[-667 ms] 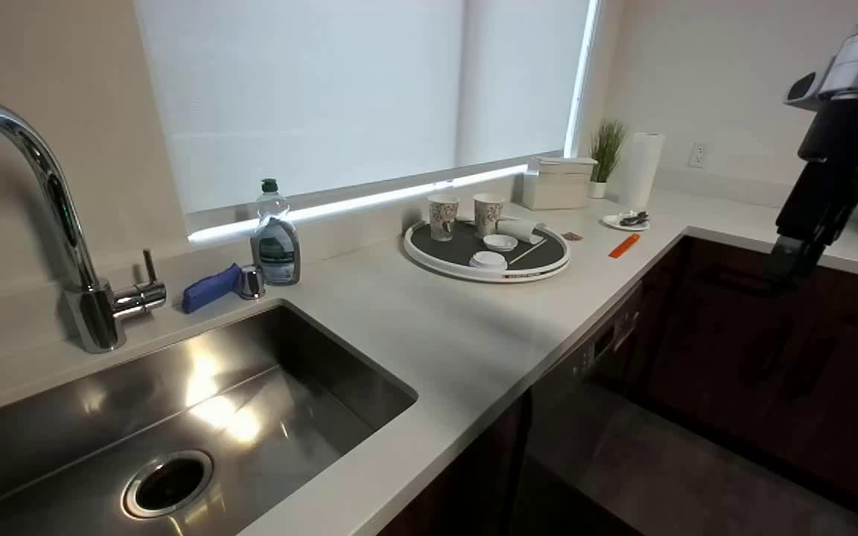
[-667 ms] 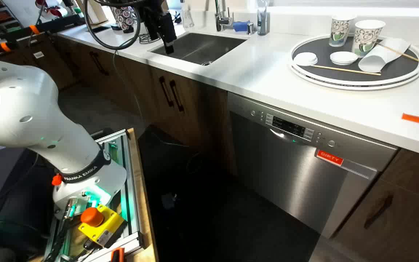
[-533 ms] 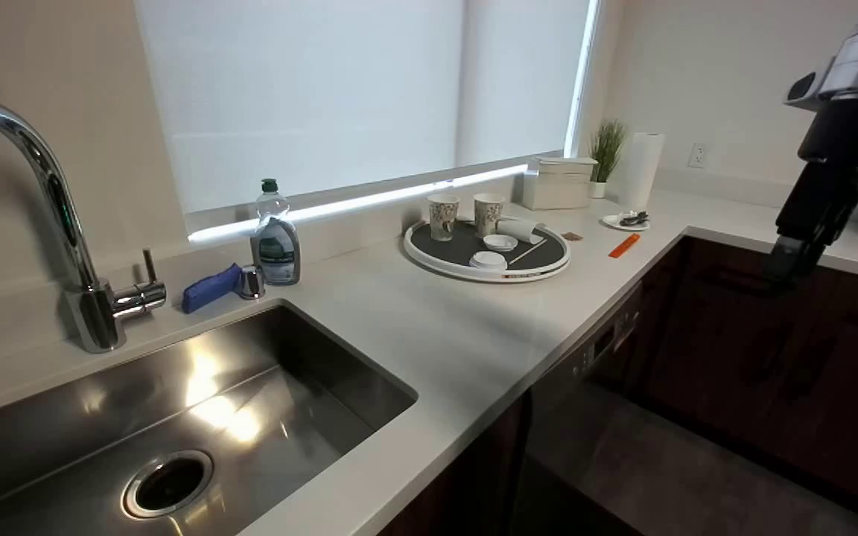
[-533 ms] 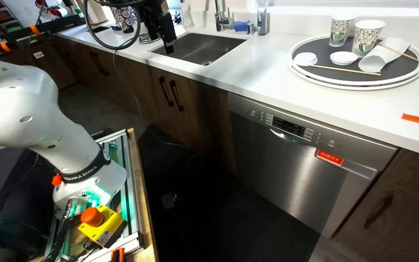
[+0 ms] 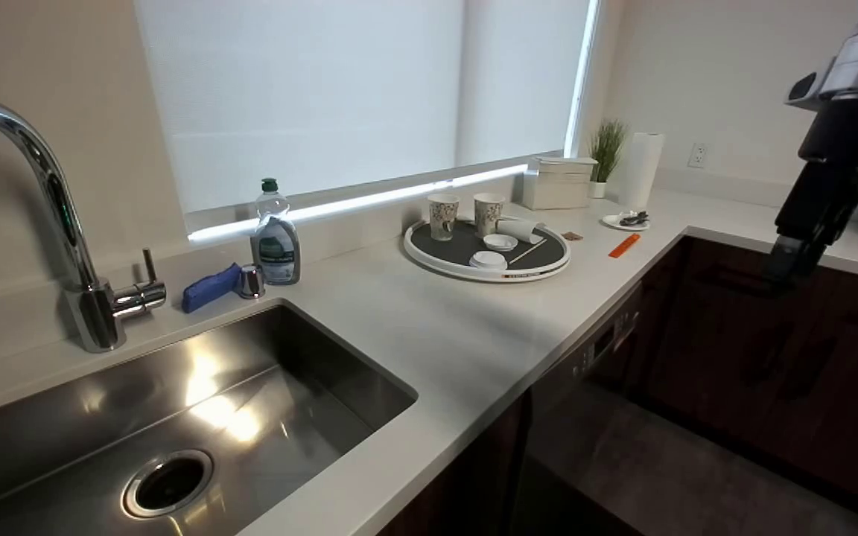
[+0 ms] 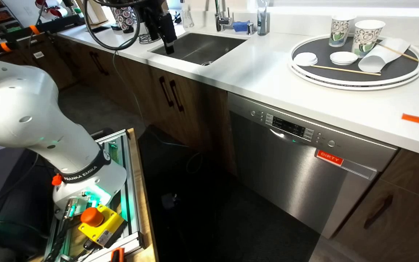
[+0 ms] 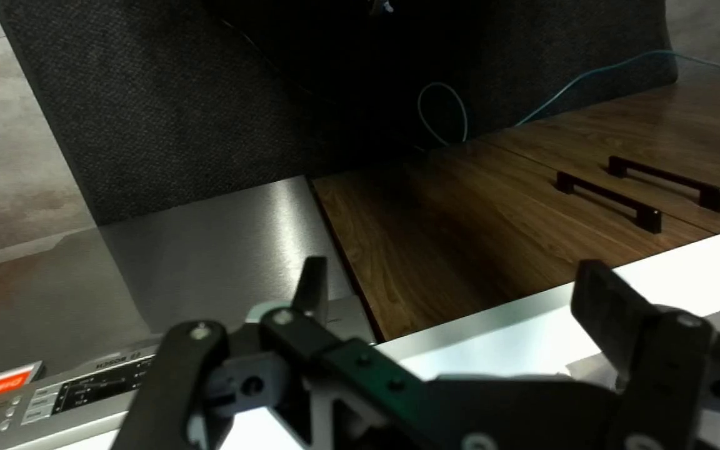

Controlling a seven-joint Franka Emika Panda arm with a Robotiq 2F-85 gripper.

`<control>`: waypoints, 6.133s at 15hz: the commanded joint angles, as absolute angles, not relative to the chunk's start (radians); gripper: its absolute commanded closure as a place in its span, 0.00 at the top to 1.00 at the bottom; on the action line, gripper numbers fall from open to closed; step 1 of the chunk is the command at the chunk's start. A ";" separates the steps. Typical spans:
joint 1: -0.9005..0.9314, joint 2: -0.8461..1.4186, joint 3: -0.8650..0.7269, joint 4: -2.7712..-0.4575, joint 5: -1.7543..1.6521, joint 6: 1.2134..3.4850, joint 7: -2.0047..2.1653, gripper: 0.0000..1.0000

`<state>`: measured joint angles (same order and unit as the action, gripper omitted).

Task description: Press the buttons on the dishwasher.

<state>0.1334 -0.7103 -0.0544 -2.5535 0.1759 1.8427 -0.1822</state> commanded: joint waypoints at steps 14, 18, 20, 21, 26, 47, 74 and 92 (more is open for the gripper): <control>0.009 -0.480 -0.126 -2.749 0.021 2.302 -0.355 1.00; 0.009 -0.450 -0.131 -2.748 0.022 2.305 -0.380 1.00; 0.009 -0.450 -0.131 -2.748 0.022 2.305 -0.380 1.00; 0.009 -0.450 -0.131 -2.748 0.022 2.305 -0.380 1.00; -0.019 -0.424 -0.134 -2.744 0.000 2.368 -0.352 1.00; 0.052 -0.089 -0.258 -2.723 0.211 2.880 -0.646 1.00; -0.097 0.505 0.041 -2.170 0.442 2.748 -0.937 1.00; -0.080 0.472 0.038 -2.306 -0.003 3.002 -0.495 0.66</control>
